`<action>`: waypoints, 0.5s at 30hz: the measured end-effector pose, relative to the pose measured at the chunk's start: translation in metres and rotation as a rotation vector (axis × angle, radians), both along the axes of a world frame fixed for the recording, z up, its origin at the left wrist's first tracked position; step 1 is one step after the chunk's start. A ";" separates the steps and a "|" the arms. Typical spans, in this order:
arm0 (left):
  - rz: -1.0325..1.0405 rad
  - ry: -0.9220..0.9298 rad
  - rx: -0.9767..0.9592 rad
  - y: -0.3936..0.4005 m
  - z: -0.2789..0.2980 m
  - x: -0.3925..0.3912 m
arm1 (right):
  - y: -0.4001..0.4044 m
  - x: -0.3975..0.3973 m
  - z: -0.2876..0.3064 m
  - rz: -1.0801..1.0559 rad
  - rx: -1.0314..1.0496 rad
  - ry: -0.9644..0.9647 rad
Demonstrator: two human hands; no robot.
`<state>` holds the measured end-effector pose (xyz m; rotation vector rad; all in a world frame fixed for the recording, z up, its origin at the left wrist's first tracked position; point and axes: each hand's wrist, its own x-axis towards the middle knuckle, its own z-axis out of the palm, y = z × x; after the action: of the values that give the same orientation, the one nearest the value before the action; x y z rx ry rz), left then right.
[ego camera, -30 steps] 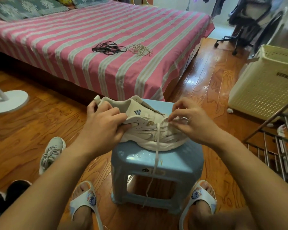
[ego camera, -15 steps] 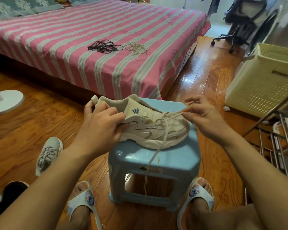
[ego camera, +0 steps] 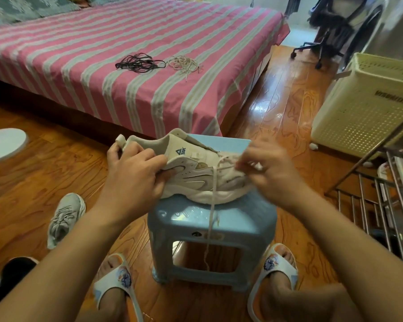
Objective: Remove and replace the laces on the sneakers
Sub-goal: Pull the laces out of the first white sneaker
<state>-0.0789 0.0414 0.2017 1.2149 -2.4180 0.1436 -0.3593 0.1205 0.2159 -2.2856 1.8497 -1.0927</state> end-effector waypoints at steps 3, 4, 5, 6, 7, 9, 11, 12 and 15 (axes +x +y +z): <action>-0.027 -0.006 0.006 0.003 0.002 -0.003 | 0.007 -0.061 0.008 -0.362 0.131 -0.301; -0.033 -0.018 -0.002 0.006 0.002 -0.005 | 0.010 -0.066 0.008 -0.417 0.181 -0.259; -0.033 -0.025 -0.010 0.008 0.002 -0.008 | 0.009 -0.061 0.007 -0.400 0.207 -0.151; -0.029 -0.030 -0.015 0.009 0.002 -0.009 | 0.007 -0.048 0.005 -0.324 0.206 -0.073; -0.022 -0.033 -0.014 0.009 0.002 -0.010 | 0.005 -0.031 0.004 -0.211 0.197 -0.030; -0.012 -0.037 -0.008 0.009 0.002 -0.010 | 0.001 0.001 0.004 -0.034 0.164 0.101; -0.006 -0.034 -0.008 0.008 0.002 -0.010 | -0.003 0.018 -0.003 -0.009 0.152 0.236; -0.003 -0.034 -0.010 0.009 0.002 -0.010 | -0.004 0.019 -0.005 -0.045 0.152 0.234; 0.003 -0.035 -0.012 0.009 0.002 -0.012 | 0.000 0.022 -0.009 -0.117 0.134 0.145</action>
<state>-0.0909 0.0503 0.2038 1.2205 -2.4422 0.1815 -0.3374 0.1202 0.2073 -2.2616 2.0641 -0.8036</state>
